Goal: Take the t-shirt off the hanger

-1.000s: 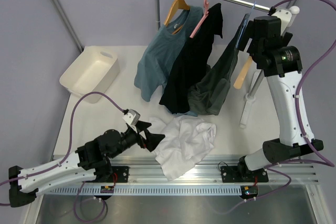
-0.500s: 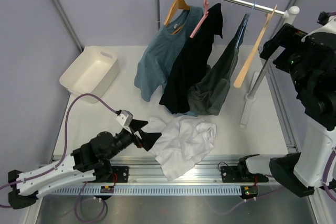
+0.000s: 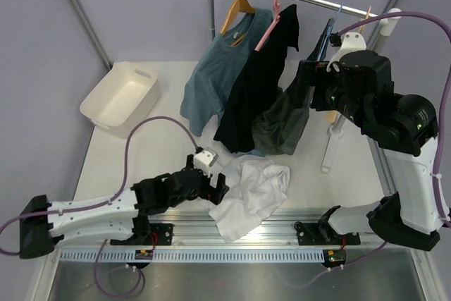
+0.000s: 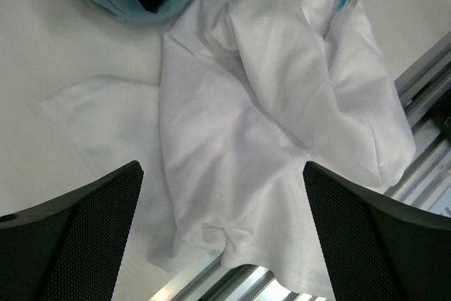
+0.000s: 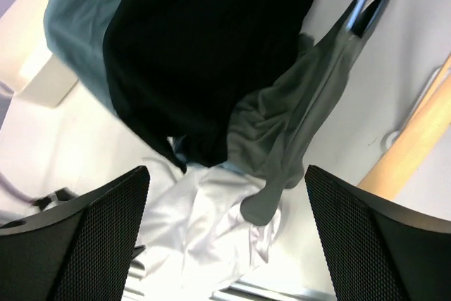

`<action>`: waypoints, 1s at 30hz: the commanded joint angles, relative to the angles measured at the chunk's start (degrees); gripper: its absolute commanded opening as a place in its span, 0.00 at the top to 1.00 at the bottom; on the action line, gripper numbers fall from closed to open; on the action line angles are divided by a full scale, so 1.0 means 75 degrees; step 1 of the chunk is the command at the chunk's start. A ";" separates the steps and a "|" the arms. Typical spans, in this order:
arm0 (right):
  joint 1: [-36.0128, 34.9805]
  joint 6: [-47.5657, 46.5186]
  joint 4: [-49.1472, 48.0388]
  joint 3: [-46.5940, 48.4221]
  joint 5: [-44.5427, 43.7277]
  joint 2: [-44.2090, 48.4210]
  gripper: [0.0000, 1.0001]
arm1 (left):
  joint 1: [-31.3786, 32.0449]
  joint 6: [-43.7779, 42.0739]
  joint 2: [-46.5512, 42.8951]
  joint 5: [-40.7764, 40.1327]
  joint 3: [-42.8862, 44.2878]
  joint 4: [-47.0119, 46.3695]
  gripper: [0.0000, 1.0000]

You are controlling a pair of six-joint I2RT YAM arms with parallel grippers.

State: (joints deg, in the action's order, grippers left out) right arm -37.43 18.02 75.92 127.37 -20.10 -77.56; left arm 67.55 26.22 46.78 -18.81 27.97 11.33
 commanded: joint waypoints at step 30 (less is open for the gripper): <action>-0.0283 -0.0504 -0.0865 -0.2451 0.0816 0.3990 0.00 | 0.1576 0.2211 0.7473 -0.1453 0.3408 -0.0340 0.76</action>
State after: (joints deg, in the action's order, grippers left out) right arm -39.18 16.25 69.67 108.12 -15.33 -48.34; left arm 80.01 37.58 100.75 -28.67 54.06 8.86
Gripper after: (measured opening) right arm 0.993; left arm 0.366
